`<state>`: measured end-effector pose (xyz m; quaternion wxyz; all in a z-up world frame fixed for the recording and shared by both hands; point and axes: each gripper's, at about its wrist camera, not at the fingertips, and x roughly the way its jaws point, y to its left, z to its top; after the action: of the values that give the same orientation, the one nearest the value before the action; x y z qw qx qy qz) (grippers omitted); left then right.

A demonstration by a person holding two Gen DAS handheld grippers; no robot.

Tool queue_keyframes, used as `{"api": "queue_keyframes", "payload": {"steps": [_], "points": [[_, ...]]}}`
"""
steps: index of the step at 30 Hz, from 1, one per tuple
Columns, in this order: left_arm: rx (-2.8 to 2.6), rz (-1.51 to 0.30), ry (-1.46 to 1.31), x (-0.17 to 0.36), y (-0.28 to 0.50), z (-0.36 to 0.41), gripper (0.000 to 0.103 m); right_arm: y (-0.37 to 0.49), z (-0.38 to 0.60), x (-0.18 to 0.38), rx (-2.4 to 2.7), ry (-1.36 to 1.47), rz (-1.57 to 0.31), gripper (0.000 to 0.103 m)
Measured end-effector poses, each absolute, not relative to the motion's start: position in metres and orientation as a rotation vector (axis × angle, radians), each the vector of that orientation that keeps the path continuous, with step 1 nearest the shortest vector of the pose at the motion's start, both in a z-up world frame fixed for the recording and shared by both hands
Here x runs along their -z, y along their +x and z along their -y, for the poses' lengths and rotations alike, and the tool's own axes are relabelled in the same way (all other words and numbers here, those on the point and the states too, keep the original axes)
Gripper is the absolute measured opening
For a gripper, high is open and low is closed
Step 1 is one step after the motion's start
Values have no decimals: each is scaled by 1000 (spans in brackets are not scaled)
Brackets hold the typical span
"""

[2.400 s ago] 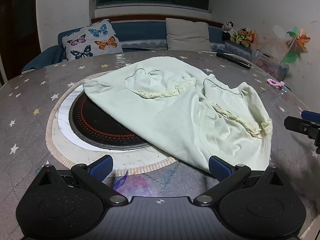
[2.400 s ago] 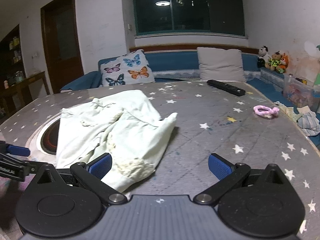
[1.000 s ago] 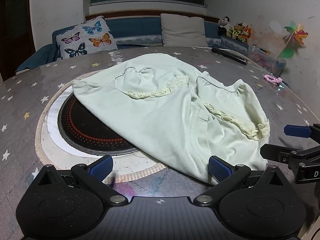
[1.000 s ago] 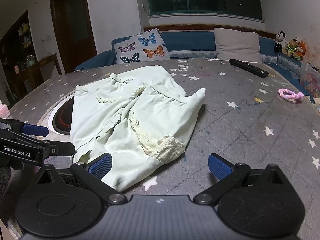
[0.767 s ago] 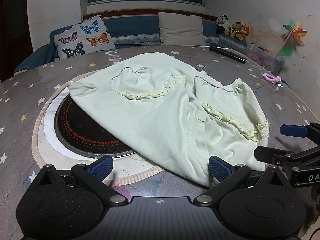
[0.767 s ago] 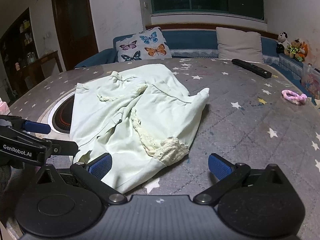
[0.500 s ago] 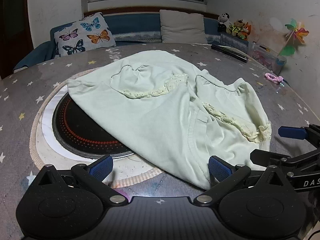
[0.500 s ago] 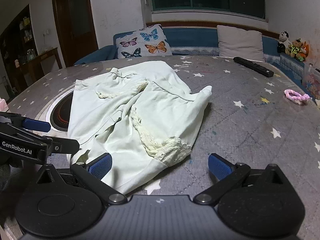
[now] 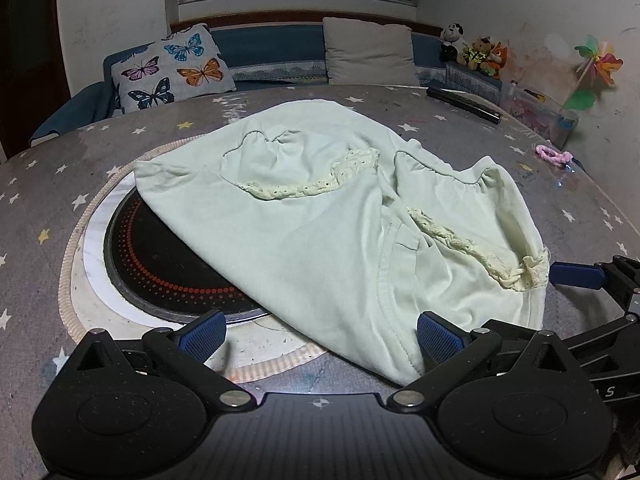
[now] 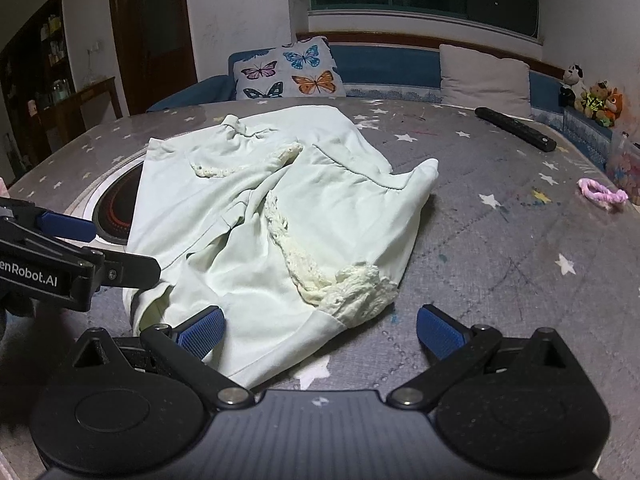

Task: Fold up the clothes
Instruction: 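Move both grippers over the crumpled mint-green garment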

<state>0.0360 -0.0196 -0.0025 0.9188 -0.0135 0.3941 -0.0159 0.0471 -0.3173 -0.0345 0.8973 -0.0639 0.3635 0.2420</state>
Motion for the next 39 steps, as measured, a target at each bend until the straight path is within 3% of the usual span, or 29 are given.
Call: {"api": "queue_keyframes", "payload": {"steps": [39], "points": [[-14, -822, -1, -3, 64, 18, 103, 79, 311, 19, -503, -172, -731, 103]]}}
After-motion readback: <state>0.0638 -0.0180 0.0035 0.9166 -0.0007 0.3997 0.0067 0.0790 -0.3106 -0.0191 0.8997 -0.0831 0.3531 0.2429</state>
